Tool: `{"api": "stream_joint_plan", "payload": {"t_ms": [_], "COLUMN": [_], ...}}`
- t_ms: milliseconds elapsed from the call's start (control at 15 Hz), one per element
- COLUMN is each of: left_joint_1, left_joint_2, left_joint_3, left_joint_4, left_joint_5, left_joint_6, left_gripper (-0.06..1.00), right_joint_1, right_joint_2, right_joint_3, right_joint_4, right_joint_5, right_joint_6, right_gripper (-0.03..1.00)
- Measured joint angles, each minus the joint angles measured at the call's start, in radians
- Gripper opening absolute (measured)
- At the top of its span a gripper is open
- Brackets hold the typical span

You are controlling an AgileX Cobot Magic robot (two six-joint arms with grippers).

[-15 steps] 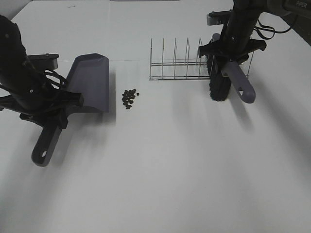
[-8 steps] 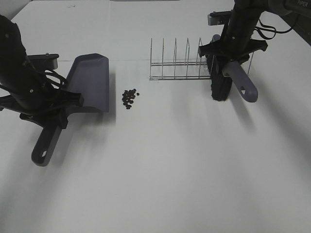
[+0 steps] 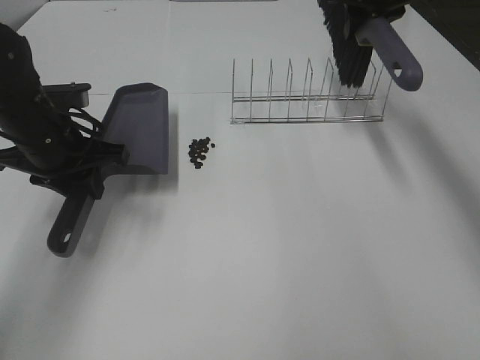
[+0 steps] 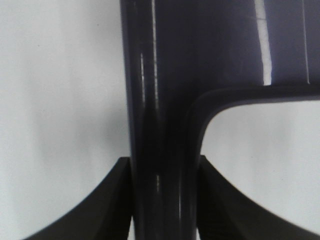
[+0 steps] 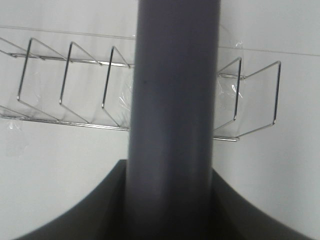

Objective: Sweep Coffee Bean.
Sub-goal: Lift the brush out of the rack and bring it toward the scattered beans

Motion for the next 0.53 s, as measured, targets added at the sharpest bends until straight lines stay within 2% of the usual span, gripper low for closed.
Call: {"api": "stream_joint_plan", "payload": {"t_ms": [200,333,533], "left_joint_1": [0.000,0.000,0.000], "left_joint_2": [0.000,0.000,0.000], "left_joint_3": [0.000,0.000,0.000], "left_joint_4": [0.008,0.009,0.011], "left_joint_5": [0.002,0.031,0.097], "left_joint_6": [0.000,0.000,-0.017], "left_gripper": [0.35,0.35,0.35], "right_joint_1": [0.000,0.011,0.069], "right_joint_2": [-0.068,-0.165,-0.293], "right_joint_3": [0.019,0.141,0.378], "right_joint_4": [0.049,0.074,0.042], "right_joint_5": [0.003,0.002,0.008], "right_joint_6": [0.011,0.014,0.014], "right_gripper": [0.31,0.31,0.31]}}
